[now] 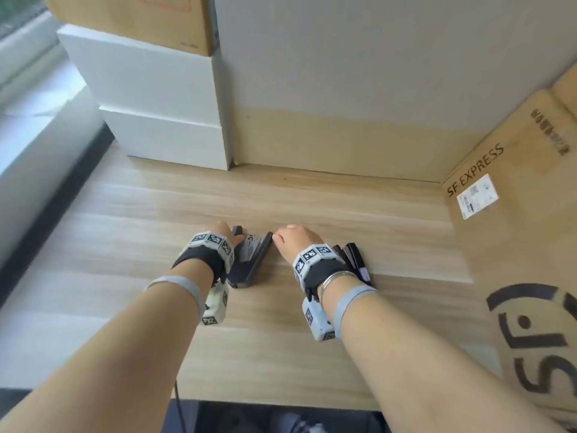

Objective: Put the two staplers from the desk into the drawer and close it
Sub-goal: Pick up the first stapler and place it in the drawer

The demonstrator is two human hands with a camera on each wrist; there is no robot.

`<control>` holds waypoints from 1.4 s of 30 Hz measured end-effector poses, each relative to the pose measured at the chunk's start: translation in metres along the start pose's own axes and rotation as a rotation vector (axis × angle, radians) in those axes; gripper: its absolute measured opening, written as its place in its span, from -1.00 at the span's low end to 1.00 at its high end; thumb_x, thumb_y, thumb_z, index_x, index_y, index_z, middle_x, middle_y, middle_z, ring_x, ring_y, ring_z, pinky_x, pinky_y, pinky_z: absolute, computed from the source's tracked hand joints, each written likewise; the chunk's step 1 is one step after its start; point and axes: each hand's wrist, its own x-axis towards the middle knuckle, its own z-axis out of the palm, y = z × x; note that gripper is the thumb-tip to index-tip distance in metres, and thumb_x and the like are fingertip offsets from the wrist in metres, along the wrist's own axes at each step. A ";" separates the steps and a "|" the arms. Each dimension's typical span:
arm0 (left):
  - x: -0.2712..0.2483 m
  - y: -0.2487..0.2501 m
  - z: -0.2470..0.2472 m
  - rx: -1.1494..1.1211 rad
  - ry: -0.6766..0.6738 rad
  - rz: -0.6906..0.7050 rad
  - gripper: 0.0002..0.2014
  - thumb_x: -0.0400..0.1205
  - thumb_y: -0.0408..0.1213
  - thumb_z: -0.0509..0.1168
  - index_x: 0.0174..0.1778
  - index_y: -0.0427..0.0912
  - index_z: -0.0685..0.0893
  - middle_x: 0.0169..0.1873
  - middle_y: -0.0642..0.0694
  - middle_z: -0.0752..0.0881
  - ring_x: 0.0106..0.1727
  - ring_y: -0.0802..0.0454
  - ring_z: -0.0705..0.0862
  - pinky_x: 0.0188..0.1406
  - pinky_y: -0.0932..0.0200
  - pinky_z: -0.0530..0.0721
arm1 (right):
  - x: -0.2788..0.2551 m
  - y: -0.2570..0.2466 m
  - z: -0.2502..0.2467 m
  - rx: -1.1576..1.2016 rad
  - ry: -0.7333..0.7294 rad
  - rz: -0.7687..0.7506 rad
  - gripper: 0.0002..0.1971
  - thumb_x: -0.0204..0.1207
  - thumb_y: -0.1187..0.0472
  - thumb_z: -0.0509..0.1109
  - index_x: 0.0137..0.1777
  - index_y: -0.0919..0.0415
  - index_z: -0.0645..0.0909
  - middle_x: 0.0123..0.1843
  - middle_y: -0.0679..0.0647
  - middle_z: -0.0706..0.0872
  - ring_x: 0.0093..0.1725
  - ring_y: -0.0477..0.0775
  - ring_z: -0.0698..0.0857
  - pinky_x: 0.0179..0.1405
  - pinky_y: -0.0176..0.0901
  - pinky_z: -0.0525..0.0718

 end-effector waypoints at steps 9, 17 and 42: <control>0.022 0.002 0.034 0.044 -0.049 -0.065 -0.44 0.56 0.06 0.29 0.21 -0.40 0.59 0.14 -0.35 0.74 0.08 -0.26 0.70 -0.05 0.02 0.56 | 0.015 0.029 0.045 -0.014 -0.099 0.036 -0.65 0.70 0.09 0.05 0.29 0.13 0.61 0.30 0.12 0.71 0.28 0.21 0.64 0.23 0.01 0.64; 0.022 0.004 0.032 -0.038 -0.002 -0.103 -0.61 0.62 -0.07 0.21 0.13 -0.36 0.53 0.15 -0.37 0.71 -0.01 -0.26 0.65 0.06 -0.04 0.60 | 0.019 0.041 0.053 -0.033 -0.112 -0.007 -0.66 0.69 0.11 0.06 0.29 0.11 0.60 0.32 0.07 0.70 0.30 0.18 0.63 0.25 0.04 0.63; -0.024 -0.032 0.041 -0.195 0.155 0.091 -0.60 0.45 -0.03 0.39 0.03 -0.23 0.49 0.03 -0.28 0.73 0.01 -0.26 0.70 -0.06 0.03 0.59 | -0.006 0.018 0.062 -0.183 -0.176 -0.017 -0.65 0.68 0.15 0.04 0.31 0.17 0.57 0.27 0.18 0.72 0.27 0.27 0.63 0.19 0.02 0.57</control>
